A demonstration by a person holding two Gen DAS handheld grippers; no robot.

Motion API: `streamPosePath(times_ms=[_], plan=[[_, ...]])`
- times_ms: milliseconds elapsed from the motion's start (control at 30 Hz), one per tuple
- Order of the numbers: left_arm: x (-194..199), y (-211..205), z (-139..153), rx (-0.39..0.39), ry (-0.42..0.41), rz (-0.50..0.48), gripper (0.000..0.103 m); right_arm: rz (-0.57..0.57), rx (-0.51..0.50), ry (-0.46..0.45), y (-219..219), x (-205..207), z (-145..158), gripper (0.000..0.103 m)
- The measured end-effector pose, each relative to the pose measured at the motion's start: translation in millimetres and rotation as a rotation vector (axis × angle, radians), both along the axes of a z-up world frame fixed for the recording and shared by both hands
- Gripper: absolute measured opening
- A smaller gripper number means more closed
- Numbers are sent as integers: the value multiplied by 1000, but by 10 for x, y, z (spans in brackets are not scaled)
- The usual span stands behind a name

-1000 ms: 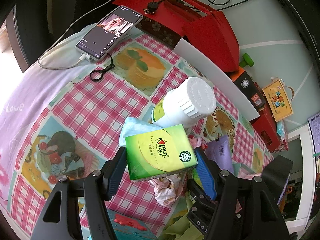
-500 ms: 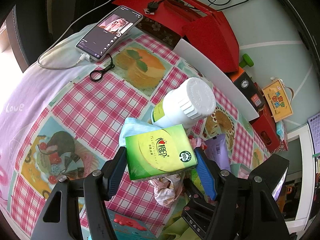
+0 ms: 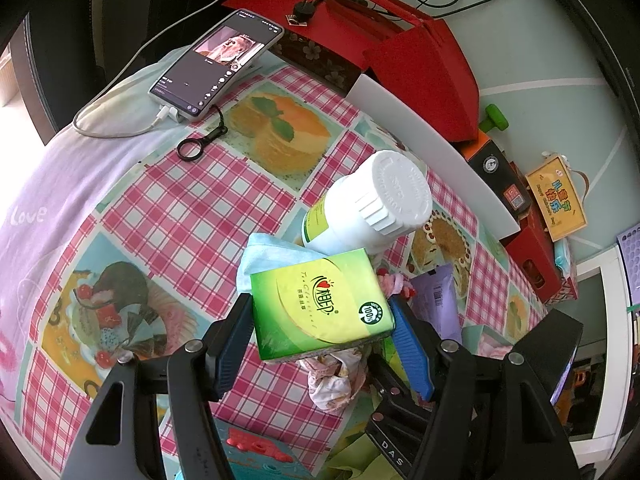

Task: Organize soft objects
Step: 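Lift the purple snack bag with the right gripper while the left gripper holds the tissue pack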

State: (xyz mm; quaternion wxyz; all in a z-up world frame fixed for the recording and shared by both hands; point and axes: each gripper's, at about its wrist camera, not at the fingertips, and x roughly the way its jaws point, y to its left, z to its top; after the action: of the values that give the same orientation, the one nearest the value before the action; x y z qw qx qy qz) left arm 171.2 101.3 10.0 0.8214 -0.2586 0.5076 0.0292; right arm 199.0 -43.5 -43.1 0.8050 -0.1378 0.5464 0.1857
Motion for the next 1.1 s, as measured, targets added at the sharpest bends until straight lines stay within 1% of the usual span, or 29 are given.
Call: streamPosePath(times_ms=[233, 400, 733, 933, 1100], plan=[[10, -13, -9, 2, -2, -8, 68, -26, 42, 3, -126, -48, 52, 56], [14, -15, 1, 4, -6, -13, 68, -49, 66, -15, -197, -92, 120, 56], [11, -71, 83, 18, -24, -36, 68, -103, 112, -76, -394, -169, 356, 56], [13, -101, 121, 25, -33, -44, 68, -150, 123, -116, -529, -198, 464, 56], [8, -148, 173, 37, -44, -55, 68, -198, 110, -155, -699, -229, 561, 56]])
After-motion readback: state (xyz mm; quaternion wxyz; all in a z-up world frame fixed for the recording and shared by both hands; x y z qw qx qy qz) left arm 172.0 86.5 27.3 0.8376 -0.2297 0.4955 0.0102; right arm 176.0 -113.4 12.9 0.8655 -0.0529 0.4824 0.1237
